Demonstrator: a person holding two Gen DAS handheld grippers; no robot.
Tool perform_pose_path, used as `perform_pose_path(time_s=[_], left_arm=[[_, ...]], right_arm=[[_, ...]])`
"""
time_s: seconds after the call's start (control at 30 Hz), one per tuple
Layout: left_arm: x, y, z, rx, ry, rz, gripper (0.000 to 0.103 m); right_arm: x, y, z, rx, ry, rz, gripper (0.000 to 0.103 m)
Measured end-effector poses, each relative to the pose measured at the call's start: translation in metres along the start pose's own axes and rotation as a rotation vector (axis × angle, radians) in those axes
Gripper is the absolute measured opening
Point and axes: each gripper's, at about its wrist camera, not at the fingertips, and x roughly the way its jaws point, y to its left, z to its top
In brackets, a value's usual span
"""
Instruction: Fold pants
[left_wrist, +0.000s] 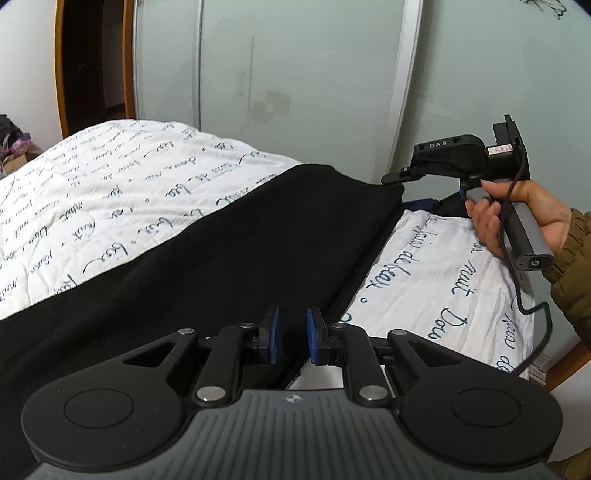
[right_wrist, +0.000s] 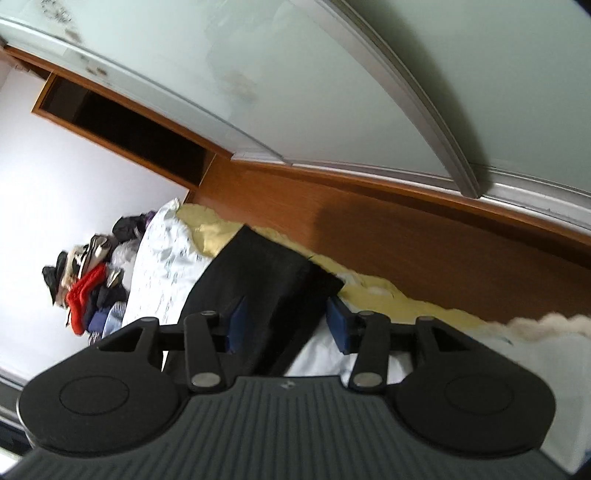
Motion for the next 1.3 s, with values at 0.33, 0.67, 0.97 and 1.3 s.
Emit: perform_pose_path(time_s=[0.33,0.67,0.97,1.3], left_arm=[[0.008,0.026,0.006,-0.137,0.035,-0.006,0.018],[0.016,0.095,0.056,-0.609,0.037,-0.232,0.087],[0.074,0.095,0.085,-0.799,0.082,-0.436,0.087],[0.098,0.108,0.058,-0.956,0.086,-0.437,0.087]], right_arm=[[-0.017,0.006,-0.006,-0.125,-0.103,-0.007,0.01],[-0.035,0.104,-0.057,-0.706,-0.187,-0.011,0.009],[-0.037,0.153,-0.118,-0.997,-0.134,0.059,0.009],[-0.055,0.176,-0.183,-1.349,-0.086,0.15,0.043]])
